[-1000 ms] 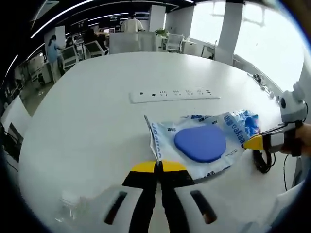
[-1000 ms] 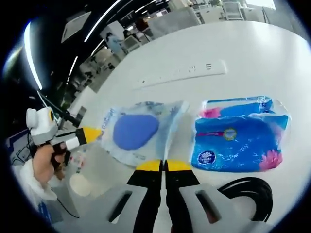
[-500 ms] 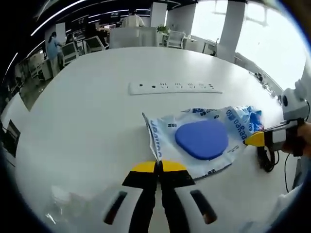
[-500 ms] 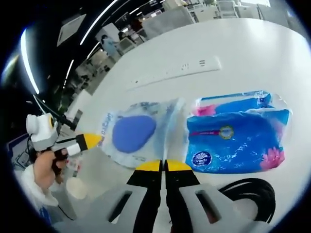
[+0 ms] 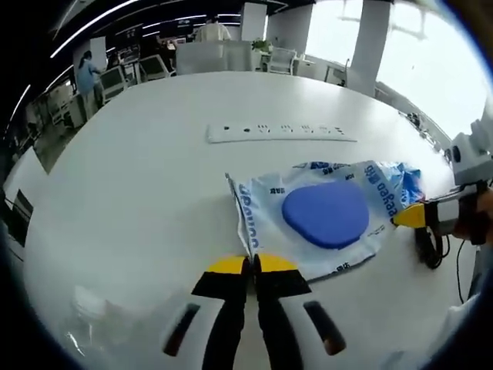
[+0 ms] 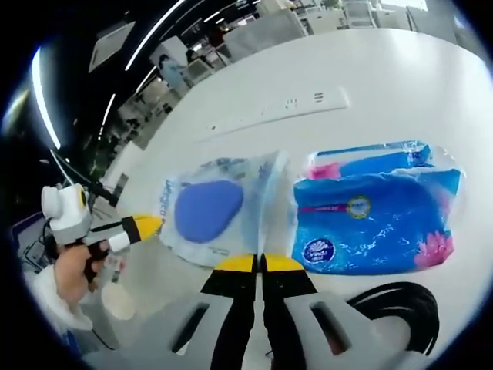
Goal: Arrange the tabletop items into an orderly group along one side of the table until the central work area is clear of visible clutter.
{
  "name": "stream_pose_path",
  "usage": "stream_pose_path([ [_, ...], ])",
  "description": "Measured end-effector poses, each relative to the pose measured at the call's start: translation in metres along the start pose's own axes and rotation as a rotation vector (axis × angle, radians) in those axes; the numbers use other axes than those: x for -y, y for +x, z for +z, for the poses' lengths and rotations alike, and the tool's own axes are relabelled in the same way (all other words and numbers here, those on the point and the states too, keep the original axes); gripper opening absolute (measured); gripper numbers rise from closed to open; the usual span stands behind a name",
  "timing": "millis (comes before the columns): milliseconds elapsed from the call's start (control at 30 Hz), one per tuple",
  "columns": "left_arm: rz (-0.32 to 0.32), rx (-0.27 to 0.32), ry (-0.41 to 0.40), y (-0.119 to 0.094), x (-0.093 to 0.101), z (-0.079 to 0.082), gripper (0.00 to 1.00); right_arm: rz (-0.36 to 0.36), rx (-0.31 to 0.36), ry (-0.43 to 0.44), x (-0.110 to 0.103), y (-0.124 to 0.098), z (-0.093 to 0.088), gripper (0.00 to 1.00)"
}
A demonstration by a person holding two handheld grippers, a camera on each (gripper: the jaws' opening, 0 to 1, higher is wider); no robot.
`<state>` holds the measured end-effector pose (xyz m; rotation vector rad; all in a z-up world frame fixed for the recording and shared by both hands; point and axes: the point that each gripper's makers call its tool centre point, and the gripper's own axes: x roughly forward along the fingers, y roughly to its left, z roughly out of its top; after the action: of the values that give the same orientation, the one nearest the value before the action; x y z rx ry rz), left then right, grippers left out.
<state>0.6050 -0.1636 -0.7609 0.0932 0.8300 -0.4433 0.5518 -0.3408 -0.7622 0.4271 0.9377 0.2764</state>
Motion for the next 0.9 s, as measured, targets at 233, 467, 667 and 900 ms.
stream_pose_path([
  [233, 0.016, 0.019, -0.022, 0.001, -0.001, -0.001, 0.01, 0.012, 0.01, -0.041, -0.004, -0.004, -0.001, 0.01],
  [467, 0.027, 0.022, -0.033, 0.001, -0.002, -0.001, 0.0, 0.056, 0.032, -0.057, -0.011, -0.012, 0.001, 0.1],
  [667, 0.044, 0.034, -0.026, 0.001, -0.003, 0.0, 0.0, 0.1, 0.057, -0.072, -0.023, -0.03, -0.002, 0.28],
  [900, 0.051, 0.046, -0.027, 0.0, -0.003, 0.0, 0.0, 0.141, 0.094, -0.055, -0.027, -0.059, -0.016, 0.34],
])
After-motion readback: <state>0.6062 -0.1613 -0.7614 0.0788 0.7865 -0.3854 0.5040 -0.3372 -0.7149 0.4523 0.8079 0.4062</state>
